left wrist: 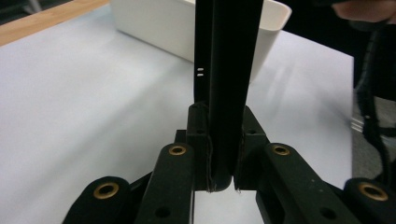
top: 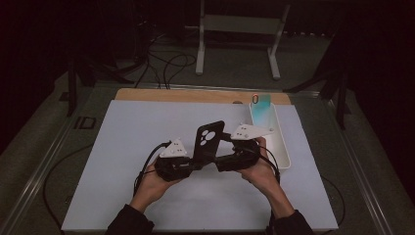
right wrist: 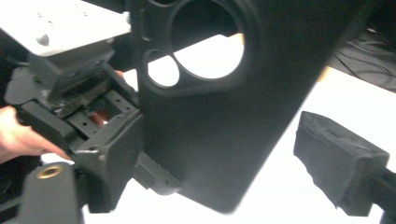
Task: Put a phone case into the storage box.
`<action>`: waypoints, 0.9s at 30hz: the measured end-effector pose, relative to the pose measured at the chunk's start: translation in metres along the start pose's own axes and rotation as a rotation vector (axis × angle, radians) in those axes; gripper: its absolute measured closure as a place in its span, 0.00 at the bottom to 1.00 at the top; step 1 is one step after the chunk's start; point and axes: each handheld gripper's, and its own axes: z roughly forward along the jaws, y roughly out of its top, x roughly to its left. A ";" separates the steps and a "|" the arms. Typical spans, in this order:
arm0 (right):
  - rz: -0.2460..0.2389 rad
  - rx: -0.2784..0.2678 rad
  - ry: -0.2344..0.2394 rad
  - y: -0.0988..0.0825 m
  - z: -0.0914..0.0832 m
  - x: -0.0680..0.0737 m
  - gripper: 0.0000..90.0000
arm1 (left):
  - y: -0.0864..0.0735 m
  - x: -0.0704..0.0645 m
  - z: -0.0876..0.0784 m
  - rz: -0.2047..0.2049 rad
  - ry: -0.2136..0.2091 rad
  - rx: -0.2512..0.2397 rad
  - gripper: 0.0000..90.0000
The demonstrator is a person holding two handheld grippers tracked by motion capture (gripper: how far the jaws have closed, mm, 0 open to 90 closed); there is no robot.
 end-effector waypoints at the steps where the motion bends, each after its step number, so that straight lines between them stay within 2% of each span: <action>1: 0.005 0.001 -0.008 0.000 0.000 -0.001 0.15 | 0.000 0.000 0.000 -0.005 0.005 0.000 0.89; 5: 0.038 -0.006 -0.048 0.002 -0.002 -0.001 0.10 | -0.001 0.001 0.002 -0.022 0.028 0.003 0.89; 9: 0.072 -0.053 -0.086 0.007 -0.004 -0.001 0.09 | -0.003 0.002 0.004 -0.032 0.035 0.012 0.89; 15: 0.101 -0.064 -0.094 0.013 -0.003 0.002 0.09 | -0.005 0.003 0.009 -0.049 0.041 0.026 0.89; 17: 0.129 -0.042 -0.100 0.016 0.001 0.002 0.11 | -0.005 0.001 0.011 -0.051 0.039 0.030 0.89; 20: 0.153 -0.042 -0.107 0.018 0.005 0.003 0.15 | -0.005 -0.001 0.014 -0.042 0.035 0.038 0.89; 23: 0.170 -0.049 -0.111 0.020 0.007 0.003 0.14 | -0.005 -0.003 0.015 -0.047 0.028 0.028 0.90; 27: 0.169 -0.054 -0.117 0.022 0.011 0.005 0.13 | -0.004 -0.005 0.015 -0.053 0.010 0.006 0.90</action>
